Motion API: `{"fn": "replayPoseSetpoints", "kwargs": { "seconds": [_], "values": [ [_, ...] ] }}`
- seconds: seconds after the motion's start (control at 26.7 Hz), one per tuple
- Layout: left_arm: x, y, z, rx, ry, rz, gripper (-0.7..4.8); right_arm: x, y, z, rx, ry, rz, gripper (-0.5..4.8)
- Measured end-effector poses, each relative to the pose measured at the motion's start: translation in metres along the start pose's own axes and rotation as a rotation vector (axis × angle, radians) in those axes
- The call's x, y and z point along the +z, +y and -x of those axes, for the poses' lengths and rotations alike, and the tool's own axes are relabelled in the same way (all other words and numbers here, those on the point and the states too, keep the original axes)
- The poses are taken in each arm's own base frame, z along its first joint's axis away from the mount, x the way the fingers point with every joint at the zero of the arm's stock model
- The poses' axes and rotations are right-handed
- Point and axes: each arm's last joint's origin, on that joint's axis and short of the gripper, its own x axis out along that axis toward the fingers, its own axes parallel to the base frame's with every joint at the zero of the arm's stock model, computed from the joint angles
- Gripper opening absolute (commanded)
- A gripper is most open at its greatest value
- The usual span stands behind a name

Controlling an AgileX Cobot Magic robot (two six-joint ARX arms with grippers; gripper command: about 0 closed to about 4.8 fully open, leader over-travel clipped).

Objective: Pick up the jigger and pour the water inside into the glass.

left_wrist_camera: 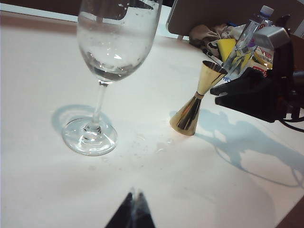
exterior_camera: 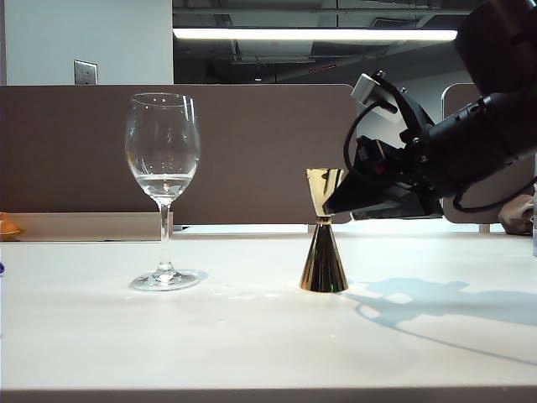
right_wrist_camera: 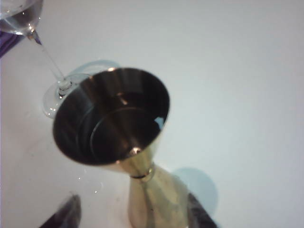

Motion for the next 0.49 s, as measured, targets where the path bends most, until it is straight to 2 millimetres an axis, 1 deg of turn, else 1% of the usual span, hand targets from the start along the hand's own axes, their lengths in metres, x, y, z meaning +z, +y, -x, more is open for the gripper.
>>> {"fn": "replayPoseSetpoints", "kwargs": {
  "seconds": [0.22, 0.49],
  "values": [
    [0.0, 0.0, 0.0, 0.0, 0.0, 0.0, -0.05, 0.0034, -0.0002, -0.0001, -0.001, -0.034, 0.017, 2.85],
    [0.0, 0.0, 0.0, 0.0, 0.0, 0.0, -0.05, 0.0028, -0.0007, -0.0012, -0.002, -0.036, 0.017, 2.85]
  ]
}}
